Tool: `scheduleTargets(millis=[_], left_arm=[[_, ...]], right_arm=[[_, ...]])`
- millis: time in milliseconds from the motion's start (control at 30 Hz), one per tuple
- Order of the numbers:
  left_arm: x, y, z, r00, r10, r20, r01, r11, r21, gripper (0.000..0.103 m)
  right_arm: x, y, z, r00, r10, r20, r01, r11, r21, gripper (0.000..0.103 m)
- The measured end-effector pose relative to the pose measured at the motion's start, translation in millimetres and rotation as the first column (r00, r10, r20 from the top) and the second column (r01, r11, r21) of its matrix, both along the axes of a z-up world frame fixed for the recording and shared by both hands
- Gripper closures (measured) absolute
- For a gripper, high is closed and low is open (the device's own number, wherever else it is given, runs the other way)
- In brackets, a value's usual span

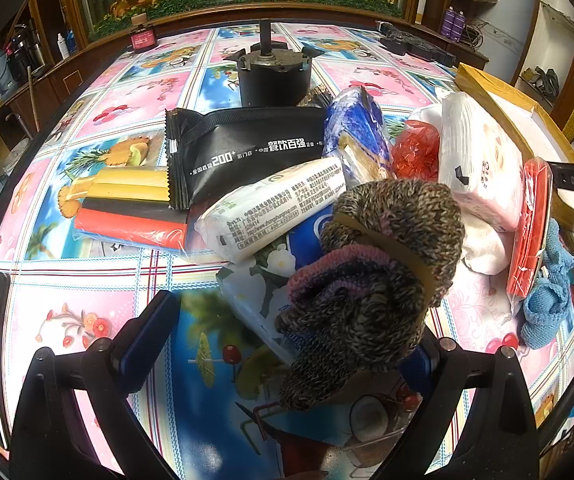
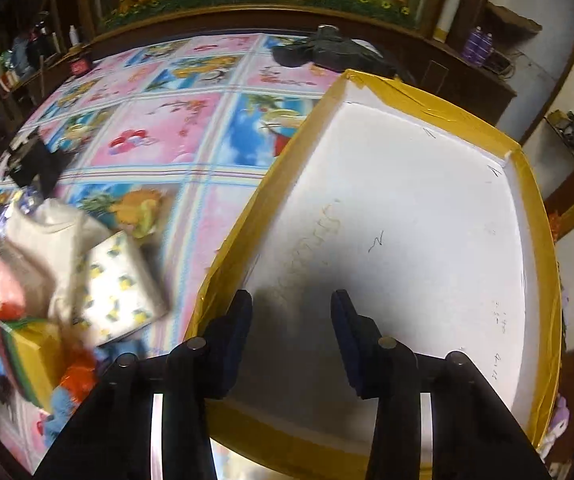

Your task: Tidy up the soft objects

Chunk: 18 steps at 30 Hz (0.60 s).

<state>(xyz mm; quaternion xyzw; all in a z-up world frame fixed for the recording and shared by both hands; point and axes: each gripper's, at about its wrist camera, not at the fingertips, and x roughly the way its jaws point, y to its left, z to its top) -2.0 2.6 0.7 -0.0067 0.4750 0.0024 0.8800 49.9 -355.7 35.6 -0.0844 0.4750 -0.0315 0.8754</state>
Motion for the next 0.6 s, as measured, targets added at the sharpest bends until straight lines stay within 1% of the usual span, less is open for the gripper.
scheduleTargets(millis=[67,100,133,167,200,267,300,333,367,400,433,467,533,600], left_arm=[[0,0,0,1.0,0.0,0.0,0.0,1.0,0.0,0.005],[0,0,0,1.0,0.0,0.0,0.0,1.0,0.0,0.005],[0,0,0,1.0,0.0,0.0,0.0,1.0,0.0,0.005],[0,0,0,1.0,0.0,0.0,0.0,1.0,0.0,0.005],[0,0,0,1.0,0.0,0.0,0.0,1.0,0.0,0.005],[0,0,0,1.0,0.0,0.0,0.0,1.0,0.0,0.005],[0,0,0,1.0,0.0,0.0,0.0,1.0,0.0,0.005],[0,0,0,1.0,0.0,0.0,0.0,1.0,0.0,0.005],[0,0,0,1.0,0.0,0.0,0.0,1.0,0.0,0.005],[0,0,0,1.0,0.0,0.0,0.0,1.0,0.0,0.005],[0,0,0,1.0,0.0,0.0,0.0,1.0,0.0,0.005],[0,0,0,1.0,0.0,0.0,0.0,1.0,0.0,0.005],[0,0,0,1.0,0.0,0.0,0.0,1.0,-0.001,0.005],[0,0,0,1.0,0.0,0.0,0.0,1.0,0.0,0.005]], right_arm=[[-15,4,1,0.998,0.056,-0.015,-0.056,0.998,0.029,0.059],[-14,14,-9,0.996,0.084,-0.027,-0.083,0.996,0.037,0.057],[-25,22,-11,0.995,0.101,-0.025,-0.1,0.994,0.034,0.056],[-41,31,-10,0.995,0.101,-0.004,-0.101,0.995,0.018,0.056],[-48,33,-7,0.996,0.087,0.036,-0.087,0.996,-0.009,0.054],[-72,33,12,0.988,0.05,0.146,-0.04,0.997,-0.067,0.039],[-85,32,23,0.98,0.043,0.193,-0.035,0.998,-0.042,0.025],[-97,30,30,0.974,0.052,0.221,-0.06,0.998,0.03,0.019],[-107,31,33,0.97,0.078,0.229,-0.107,0.987,0.116,0.019],[-117,33,34,0.967,0.111,0.229,-0.154,0.971,0.18,0.024],[-125,39,33,0.964,0.141,0.227,-0.188,0.961,0.204,0.028],[-132,45,29,0.964,0.153,0.219,-0.197,0.961,0.196,0.03],[-141,54,19,0.965,0.178,0.194,-0.214,0.959,0.187,0.03],[-145,63,5,0.966,0.207,0.156,-0.239,0.944,0.228,0.03]])
